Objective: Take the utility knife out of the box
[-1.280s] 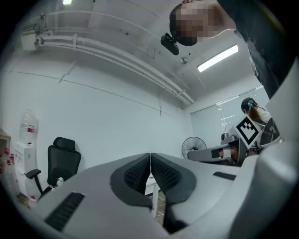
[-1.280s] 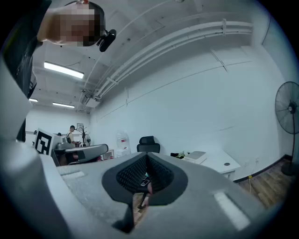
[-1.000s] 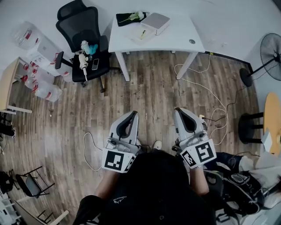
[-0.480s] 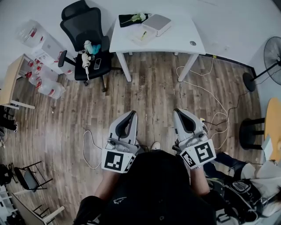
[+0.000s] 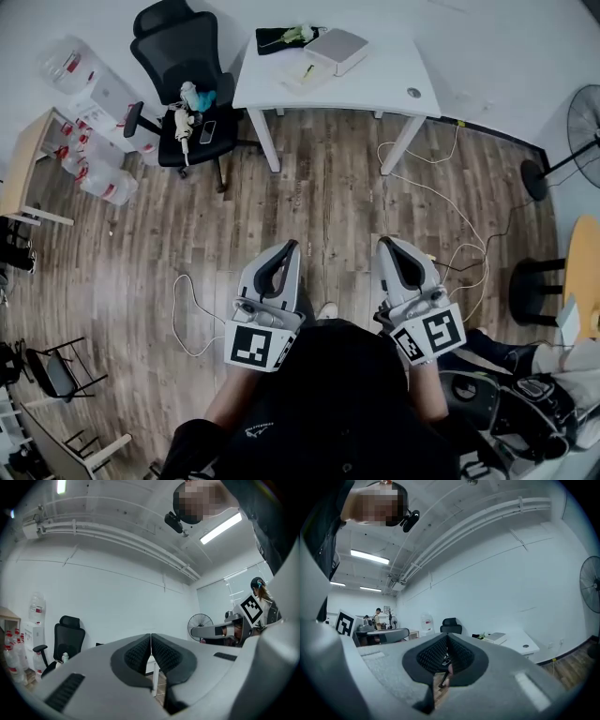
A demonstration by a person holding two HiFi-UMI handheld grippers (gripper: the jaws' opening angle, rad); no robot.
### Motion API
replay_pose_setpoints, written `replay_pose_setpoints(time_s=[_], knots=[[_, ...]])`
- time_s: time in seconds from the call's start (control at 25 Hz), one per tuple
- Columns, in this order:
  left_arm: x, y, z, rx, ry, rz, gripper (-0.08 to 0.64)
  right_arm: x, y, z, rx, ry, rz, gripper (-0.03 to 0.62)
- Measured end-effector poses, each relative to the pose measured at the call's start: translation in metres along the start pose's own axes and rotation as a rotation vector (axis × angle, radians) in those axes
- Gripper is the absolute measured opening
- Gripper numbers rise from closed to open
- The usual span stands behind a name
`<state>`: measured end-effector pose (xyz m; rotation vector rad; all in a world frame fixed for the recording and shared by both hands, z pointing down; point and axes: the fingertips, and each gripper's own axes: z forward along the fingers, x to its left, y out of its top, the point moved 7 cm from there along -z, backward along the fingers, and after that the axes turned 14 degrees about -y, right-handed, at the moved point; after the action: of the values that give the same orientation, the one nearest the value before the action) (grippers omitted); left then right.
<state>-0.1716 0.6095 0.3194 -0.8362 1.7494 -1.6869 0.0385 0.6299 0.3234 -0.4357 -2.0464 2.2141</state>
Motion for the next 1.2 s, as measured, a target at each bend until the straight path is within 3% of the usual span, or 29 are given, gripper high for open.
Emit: replay_pose_setpoints(time_s=[0.28, 0.84, 1.2], knots=[[0.036, -0.013, 0.024, 0.006, -0.008, -0.021, 0.008, -0.009, -0.008, 0.041, 0.025, -0.03, -0.032, 0.005], [0.166, -0.008, 0.128, -0.052, -0.068, -0.103, 0.006, -0.034, 0.002, 0.189, 0.072, -0.091, -0.014, 0.005], [0.242, -0.003, 0.16, -0.069, -0.082, -0.091, 0.006, -0.028, 0.012, 0.264, 0.057, -0.126, -0.023, 0.005]])
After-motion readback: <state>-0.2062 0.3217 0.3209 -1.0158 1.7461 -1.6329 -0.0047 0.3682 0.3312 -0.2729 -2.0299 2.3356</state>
